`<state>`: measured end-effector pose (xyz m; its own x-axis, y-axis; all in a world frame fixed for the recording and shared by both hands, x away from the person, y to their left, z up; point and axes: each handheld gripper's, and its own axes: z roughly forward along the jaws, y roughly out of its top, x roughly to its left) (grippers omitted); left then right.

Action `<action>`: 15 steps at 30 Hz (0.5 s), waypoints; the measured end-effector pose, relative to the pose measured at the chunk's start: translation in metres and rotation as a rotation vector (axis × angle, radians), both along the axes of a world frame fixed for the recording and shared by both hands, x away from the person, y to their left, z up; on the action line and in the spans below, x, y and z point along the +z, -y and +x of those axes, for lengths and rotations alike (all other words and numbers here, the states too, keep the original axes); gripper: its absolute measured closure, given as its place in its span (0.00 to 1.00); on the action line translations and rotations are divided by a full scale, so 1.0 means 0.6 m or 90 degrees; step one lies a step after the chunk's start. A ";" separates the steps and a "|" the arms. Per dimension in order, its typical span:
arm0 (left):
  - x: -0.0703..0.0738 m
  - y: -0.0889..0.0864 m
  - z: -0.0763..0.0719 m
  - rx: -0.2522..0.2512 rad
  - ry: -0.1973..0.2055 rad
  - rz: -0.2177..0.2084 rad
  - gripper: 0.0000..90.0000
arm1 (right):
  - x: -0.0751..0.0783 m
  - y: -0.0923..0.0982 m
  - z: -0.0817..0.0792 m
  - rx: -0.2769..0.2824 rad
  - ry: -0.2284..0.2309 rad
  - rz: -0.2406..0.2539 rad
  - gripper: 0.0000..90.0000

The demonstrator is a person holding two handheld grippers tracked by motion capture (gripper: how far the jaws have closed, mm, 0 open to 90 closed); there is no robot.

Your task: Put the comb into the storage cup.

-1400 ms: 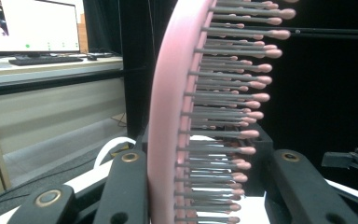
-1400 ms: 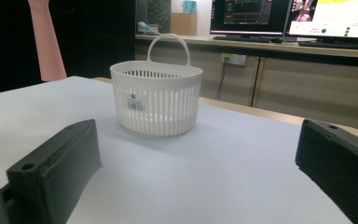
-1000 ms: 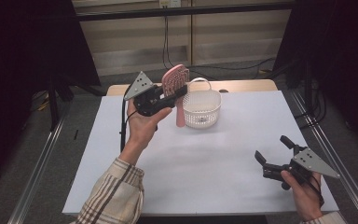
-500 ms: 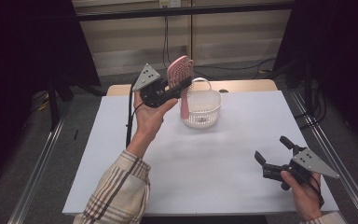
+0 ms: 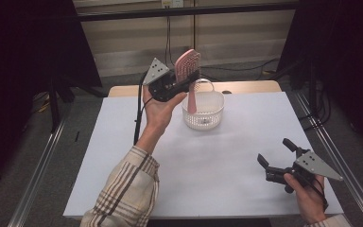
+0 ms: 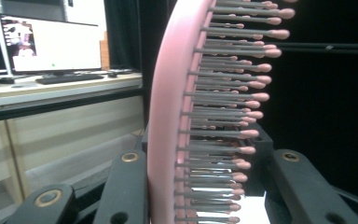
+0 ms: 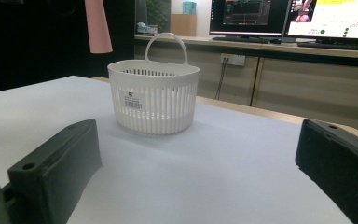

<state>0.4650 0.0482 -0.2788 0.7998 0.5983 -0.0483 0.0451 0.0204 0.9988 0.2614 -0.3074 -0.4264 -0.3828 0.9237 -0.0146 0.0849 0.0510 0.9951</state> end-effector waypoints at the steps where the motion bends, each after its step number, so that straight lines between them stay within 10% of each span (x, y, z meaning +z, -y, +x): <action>1: -0.001 0.000 0.003 0.004 -0.001 -0.002 0.70 | 0.000 0.000 0.000 -0.001 0.001 -0.001 0.00; 15: -0.011 0.034 0.030 0.023 0.014 0.005 0.70 | 0.000 -0.002 -0.002 0.005 -0.001 -0.001 0.00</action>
<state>0.4833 0.0281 -0.2852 0.7783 0.6274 -0.0254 0.0218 0.0134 0.9997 0.2604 -0.3065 -0.4267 -0.3894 0.9209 -0.0159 0.0860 0.0536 0.9948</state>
